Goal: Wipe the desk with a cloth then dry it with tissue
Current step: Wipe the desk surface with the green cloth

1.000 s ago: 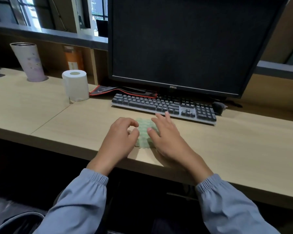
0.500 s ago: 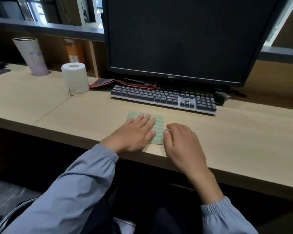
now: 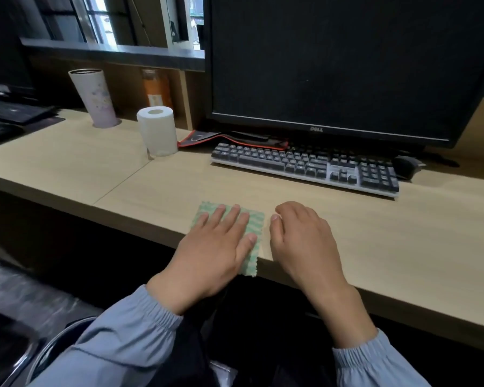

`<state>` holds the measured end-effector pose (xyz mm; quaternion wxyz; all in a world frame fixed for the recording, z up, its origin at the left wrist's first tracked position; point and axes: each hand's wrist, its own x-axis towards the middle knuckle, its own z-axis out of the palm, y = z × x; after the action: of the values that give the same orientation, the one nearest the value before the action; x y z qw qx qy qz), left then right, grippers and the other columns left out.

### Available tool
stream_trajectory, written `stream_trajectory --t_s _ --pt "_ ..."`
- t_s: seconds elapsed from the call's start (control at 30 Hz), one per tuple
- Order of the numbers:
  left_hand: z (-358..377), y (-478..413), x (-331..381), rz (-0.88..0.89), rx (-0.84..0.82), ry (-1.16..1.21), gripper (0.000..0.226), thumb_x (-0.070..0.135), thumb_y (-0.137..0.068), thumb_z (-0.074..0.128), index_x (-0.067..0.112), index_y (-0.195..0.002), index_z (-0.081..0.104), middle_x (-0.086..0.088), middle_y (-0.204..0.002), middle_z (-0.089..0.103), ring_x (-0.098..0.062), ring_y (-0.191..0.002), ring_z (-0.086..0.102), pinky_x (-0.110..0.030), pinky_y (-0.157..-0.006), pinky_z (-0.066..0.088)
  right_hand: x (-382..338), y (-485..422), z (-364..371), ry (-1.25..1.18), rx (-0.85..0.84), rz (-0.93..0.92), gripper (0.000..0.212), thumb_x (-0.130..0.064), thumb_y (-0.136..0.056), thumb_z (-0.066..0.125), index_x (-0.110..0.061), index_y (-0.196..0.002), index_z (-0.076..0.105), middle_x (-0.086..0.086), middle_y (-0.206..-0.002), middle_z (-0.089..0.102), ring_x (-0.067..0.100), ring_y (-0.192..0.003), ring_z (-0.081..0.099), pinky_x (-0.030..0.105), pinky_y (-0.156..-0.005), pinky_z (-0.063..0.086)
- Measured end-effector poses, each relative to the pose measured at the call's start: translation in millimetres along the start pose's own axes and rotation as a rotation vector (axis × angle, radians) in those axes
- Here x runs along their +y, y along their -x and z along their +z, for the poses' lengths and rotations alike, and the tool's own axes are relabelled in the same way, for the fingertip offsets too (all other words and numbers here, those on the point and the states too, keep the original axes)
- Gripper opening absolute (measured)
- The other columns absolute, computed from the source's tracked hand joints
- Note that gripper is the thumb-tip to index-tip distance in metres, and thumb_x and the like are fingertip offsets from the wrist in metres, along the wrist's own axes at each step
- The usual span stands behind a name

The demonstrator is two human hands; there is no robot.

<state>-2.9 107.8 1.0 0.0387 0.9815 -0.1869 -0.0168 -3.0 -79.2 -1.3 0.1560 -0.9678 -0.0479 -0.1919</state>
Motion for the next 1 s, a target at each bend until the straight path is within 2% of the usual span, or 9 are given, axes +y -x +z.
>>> stream_trajectory --t_s 0.13,0.27,0.43,0.53,0.63,0.73,0.9,1.0 --pt "-10.1 -28.0 -16.4 0.053 -0.128 0.062 0.063 0.054 -0.110 0.008 0.031 -0.166 -0.009 0.010 -0.174 -0.017 -0.011 -0.160 -0.017 -0.039 -0.131 -0.006 -1.0 -1.8 5.2 0.049 0.006 0.036 0.027 -0.031 -0.105 0.038 -0.020 -0.108 0.062 -0.002 -0.110 0.064 0.022 -0.104 0.055 0.040 -0.083 0.042" --pt "-19.9 -74.0 -33.2 0.082 -0.184 0.048 0.064 0.052 -0.111 0.012 0.029 -0.166 -0.008 0.006 -0.174 -0.016 -0.014 -0.160 -0.016 -0.041 -0.130 -0.006 -1.3 -4.2 8.2 0.081 -0.014 0.042 0.027 -0.030 -0.103 0.039 -0.020 -0.110 0.063 -0.003 -0.113 0.064 0.022 -0.108 0.053 0.040 -0.087 0.043" --pt "-26.3 -125.0 -38.8 0.133 -0.156 0.062 0.064 0.052 -0.111 0.015 0.025 -0.168 0.003 0.001 -0.176 -0.002 -0.017 -0.162 -0.005 -0.043 -0.129 -0.003 -3.1 -6.5 7.6 0.113 -0.036 0.042 0.024 -0.029 -0.101 0.039 -0.022 -0.113 0.058 -0.003 -0.117 0.060 0.022 -0.108 0.050 0.041 -0.087 0.041" --pt "-30.6 -140.8 -36.1 0.131 -0.163 0.099 0.064 0.054 -0.111 0.022 0.025 -0.168 0.013 -0.002 -0.173 0.008 -0.026 -0.159 0.008 -0.042 -0.127 0.006 -4.1 -6.3 7.8 0.121 -0.053 0.049 0.025 -0.030 -0.101 0.038 -0.022 -0.116 0.056 -0.003 -0.121 0.058 0.022 -0.110 0.048 0.042 -0.088 0.041" --pt "-30.2 -139.7 -36.9 0.146 -0.129 0.090 0.064 0.053 -0.111 0.023 0.024 -0.167 0.016 -0.004 -0.170 0.014 -0.027 -0.157 0.013 -0.041 -0.126 0.010 -3.6 -4.2 5.7 0.118 -0.069 0.052 0.026 -0.030 -0.101 0.038 -0.023 -0.119 0.055 -0.004 -0.124 0.056 0.022 -0.113 0.047 0.042 -0.090 0.040" --pt "-26.8 -130.1 -39.3 0.148 -0.123 0.071 0.064 0.052 -0.112 0.019 0.024 -0.168 0.011 -0.002 -0.173 0.010 -0.022 -0.159 0.007 -0.040 -0.127 0.005 -3.8 -2.2 2.9 0.103 -0.064 0.051 0.025 -0.030 -0.101 0.039 -0.024 -0.119 0.055 -0.005 -0.125 0.056 0.020 -0.115 0.047 0.040 -0.092 0.039" --pt "-15.9 -69.0 -47.8 0.199 -0.136 0.059 0.065 0.057 -0.109 0.012 0.032 -0.167 -0.003 0.010 -0.175 -0.012 -0.009 -0.160 -0.016 -0.037 -0.129 -0.009 -5.5 -3.0 2.8 0.086 -0.083 0.056 0.028 -0.032 -0.104 0.037 -0.022 -0.123 0.055 -0.004 -0.128 0.056 0.019 -0.118 0.046 0.040 -0.095 0.039" --pt "-1.8 -9.7 -55.0 0.195 -0.048 0.064 0.069 0.067 -0.104 0.003 0.039 -0.166 -0.006 0.020 -0.171 -0.017 0.000 -0.156 -0.023 -0.030 -0.127 -0.013 -6.1 0.8 3.4 0.094 -0.077 0.050 0.030 -0.032 -0.105 0.035 -0.022 -0.126 0.054 -0.003 -0.129 0.056 0.020 -0.119 0.046 0.040 -0.096 0.039"
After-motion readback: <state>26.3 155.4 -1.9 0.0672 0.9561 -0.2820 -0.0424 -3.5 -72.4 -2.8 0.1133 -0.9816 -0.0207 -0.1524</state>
